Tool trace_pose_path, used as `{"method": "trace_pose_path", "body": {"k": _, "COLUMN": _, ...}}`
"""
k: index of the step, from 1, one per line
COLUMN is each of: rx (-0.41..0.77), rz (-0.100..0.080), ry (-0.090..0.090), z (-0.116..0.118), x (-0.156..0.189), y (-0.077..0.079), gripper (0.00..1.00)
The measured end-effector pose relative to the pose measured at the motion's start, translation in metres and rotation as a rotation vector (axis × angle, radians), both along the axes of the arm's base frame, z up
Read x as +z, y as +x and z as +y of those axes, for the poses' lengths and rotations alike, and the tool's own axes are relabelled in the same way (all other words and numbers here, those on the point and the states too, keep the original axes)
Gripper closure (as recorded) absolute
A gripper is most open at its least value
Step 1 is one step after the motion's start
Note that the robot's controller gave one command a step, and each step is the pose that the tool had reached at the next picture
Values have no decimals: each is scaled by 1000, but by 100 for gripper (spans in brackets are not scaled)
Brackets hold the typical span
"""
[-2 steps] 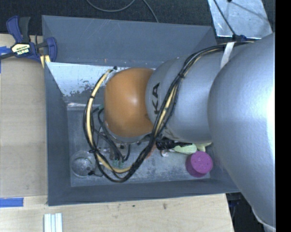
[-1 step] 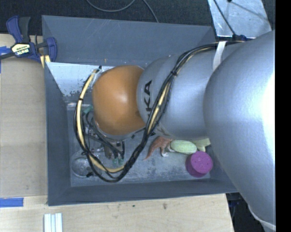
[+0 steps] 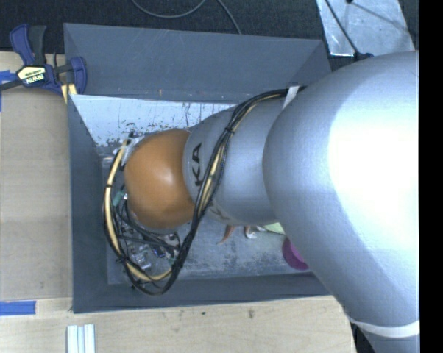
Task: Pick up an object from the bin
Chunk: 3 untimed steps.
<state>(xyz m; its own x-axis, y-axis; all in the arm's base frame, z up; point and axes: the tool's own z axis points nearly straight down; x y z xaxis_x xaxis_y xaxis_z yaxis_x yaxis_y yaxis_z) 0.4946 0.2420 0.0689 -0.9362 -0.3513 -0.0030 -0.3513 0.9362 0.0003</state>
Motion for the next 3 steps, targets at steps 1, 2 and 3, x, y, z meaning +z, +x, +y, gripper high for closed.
{"method": "trace_pose_path", "body": {"k": 1, "rx": 253, "rz": -2, "ry": 0, "z": -2, "x": 3, "y": -9, "gripper": 100}}
{"method": "trace_pose_path", "body": {"k": 2, "rx": 253, "rz": -2, "ry": 0, "z": -2, "x": 3, "y": -9, "gripper": 100}}
{"method": "trace_pose_path", "body": {"k": 3, "rx": 253, "rz": -1, "ry": 1, "z": -2, "x": 6, "y": -9, "gripper": 100}}
